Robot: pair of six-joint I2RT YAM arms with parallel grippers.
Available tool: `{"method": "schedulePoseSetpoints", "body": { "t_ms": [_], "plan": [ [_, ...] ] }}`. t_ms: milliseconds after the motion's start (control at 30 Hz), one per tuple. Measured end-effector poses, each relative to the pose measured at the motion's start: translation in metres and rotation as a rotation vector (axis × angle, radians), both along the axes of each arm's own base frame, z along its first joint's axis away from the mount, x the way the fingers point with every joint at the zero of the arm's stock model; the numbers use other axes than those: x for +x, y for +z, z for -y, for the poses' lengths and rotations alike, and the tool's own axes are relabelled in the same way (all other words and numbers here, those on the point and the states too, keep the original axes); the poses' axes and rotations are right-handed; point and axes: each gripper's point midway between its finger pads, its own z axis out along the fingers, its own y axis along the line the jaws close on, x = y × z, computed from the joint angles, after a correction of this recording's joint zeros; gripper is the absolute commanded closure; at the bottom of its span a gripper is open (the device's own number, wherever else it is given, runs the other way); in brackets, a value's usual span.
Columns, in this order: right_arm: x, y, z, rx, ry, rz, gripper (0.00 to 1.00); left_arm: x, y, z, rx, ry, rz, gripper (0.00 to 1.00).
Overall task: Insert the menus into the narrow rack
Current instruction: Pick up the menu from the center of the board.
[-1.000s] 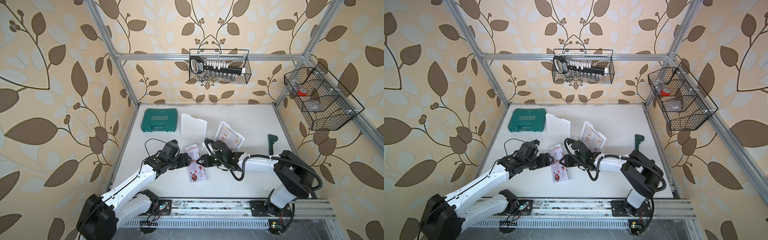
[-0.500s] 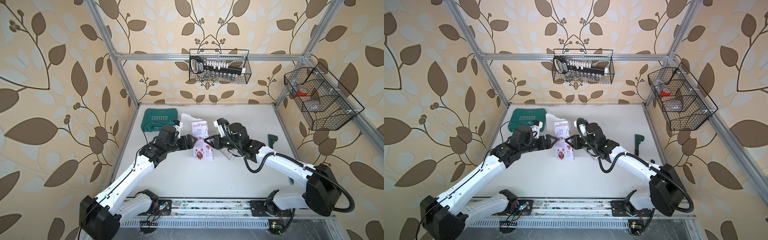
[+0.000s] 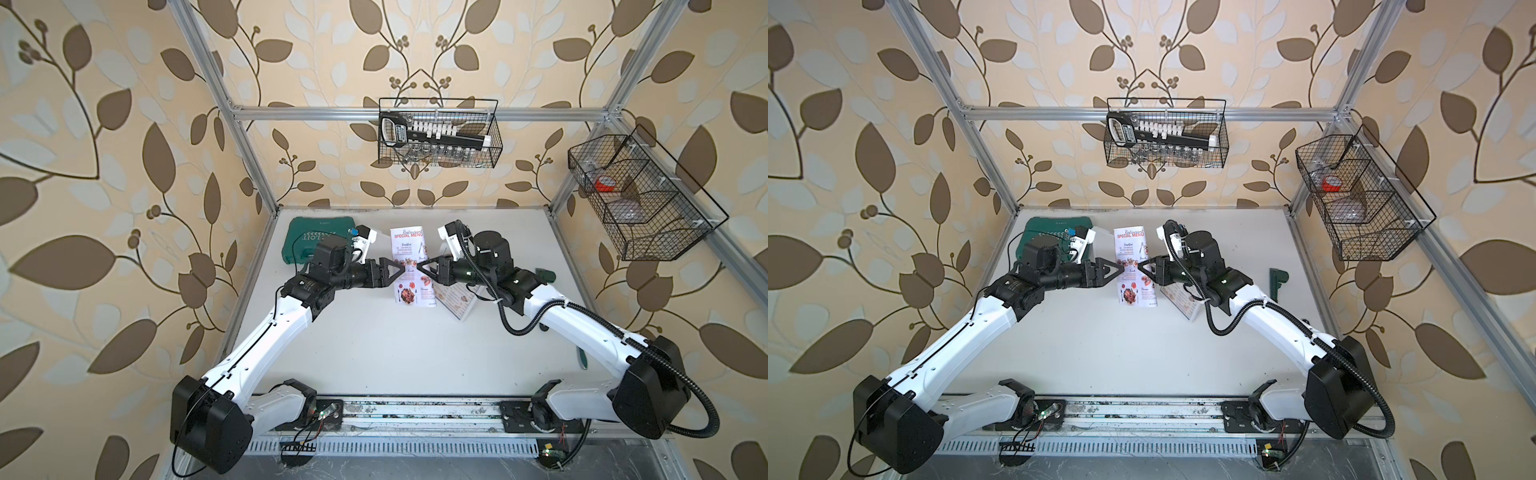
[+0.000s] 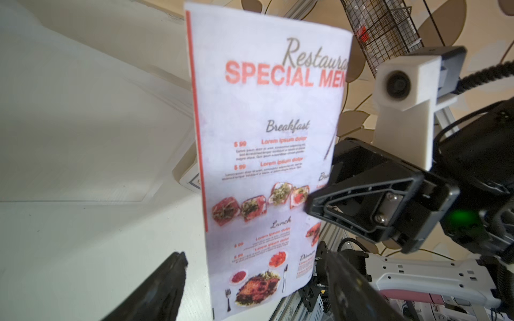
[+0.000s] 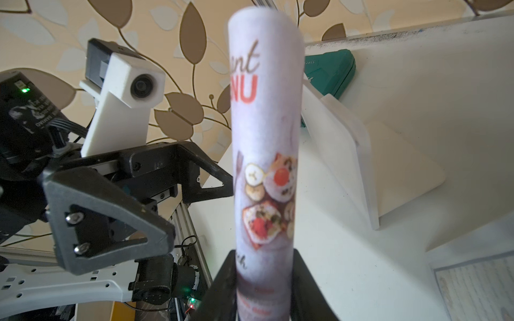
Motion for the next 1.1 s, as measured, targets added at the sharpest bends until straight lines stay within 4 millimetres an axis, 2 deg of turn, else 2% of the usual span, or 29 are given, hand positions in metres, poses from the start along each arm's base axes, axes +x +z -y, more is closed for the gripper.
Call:
{"method": "schedulePoseSetpoints", "body": {
  "t_ms": [333,433,633,1100],
  "plan": [
    [-0.008,0.012,-0.001,0.026,0.029,0.016,0.68,0.004,0.000,0.004,-0.028,-0.035,0.000,0.20],
    [-0.009,0.015,-0.002,0.036,0.038,0.020,0.68,0.003,0.003,0.007,-0.043,-0.052,0.004,0.24],
    [-0.010,0.015,-0.002,0.039,0.041,0.021,0.68,0.002,0.008,0.010,-0.064,-0.074,0.017,0.40],
    [-0.008,0.018,-0.003,0.050,0.038,0.028,0.67,0.004,0.006,0.004,-0.066,-0.057,0.017,0.60]
  ]
}}
